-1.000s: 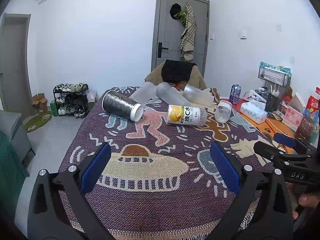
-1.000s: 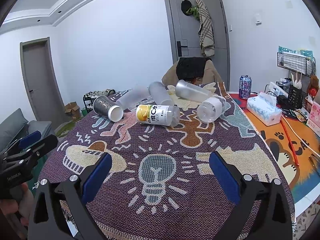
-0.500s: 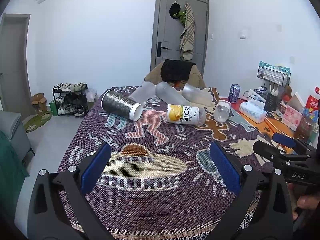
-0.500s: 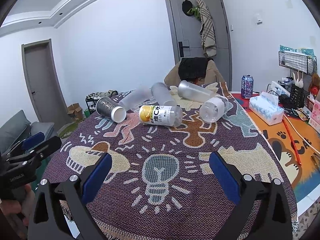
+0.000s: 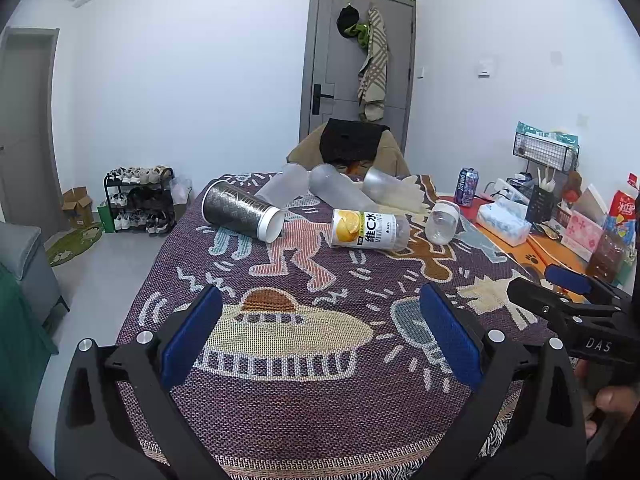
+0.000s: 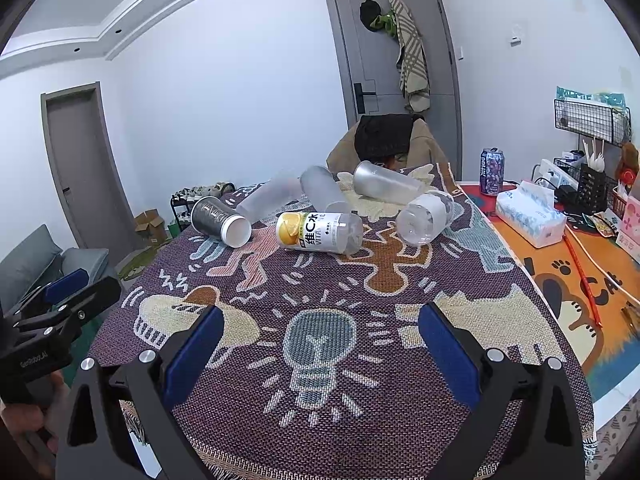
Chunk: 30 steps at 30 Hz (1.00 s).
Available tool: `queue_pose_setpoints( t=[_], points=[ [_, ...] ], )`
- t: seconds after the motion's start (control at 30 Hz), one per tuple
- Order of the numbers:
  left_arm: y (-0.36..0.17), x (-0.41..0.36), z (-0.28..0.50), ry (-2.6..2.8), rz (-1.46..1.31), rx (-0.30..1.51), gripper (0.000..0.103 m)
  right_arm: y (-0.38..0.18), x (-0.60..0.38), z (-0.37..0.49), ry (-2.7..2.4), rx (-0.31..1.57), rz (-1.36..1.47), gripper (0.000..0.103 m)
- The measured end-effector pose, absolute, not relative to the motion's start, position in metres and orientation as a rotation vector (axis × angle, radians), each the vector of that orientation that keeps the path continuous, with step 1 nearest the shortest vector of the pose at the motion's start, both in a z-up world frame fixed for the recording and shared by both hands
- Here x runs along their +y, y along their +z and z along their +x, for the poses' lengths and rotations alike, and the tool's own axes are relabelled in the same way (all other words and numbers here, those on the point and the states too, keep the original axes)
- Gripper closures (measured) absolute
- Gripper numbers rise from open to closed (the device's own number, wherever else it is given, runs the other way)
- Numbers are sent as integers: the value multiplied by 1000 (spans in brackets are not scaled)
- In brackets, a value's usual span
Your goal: Flip cup upright
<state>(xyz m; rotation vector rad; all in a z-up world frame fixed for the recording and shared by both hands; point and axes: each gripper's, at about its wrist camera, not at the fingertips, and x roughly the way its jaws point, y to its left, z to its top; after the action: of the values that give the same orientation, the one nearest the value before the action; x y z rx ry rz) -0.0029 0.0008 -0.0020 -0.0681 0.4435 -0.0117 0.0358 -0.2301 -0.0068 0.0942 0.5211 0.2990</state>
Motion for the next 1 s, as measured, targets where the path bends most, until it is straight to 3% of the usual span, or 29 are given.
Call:
queue_pose_setpoints(
  t=[0.63, 1.0],
  points=[
    [5, 5, 4, -5, -80, 449, 5, -4, -226, 45, 331, 544, 76, 7],
    [20, 19, 34, 18, -103, 440, 5, 24, -219, 92, 359, 553, 35, 8]
  ],
)
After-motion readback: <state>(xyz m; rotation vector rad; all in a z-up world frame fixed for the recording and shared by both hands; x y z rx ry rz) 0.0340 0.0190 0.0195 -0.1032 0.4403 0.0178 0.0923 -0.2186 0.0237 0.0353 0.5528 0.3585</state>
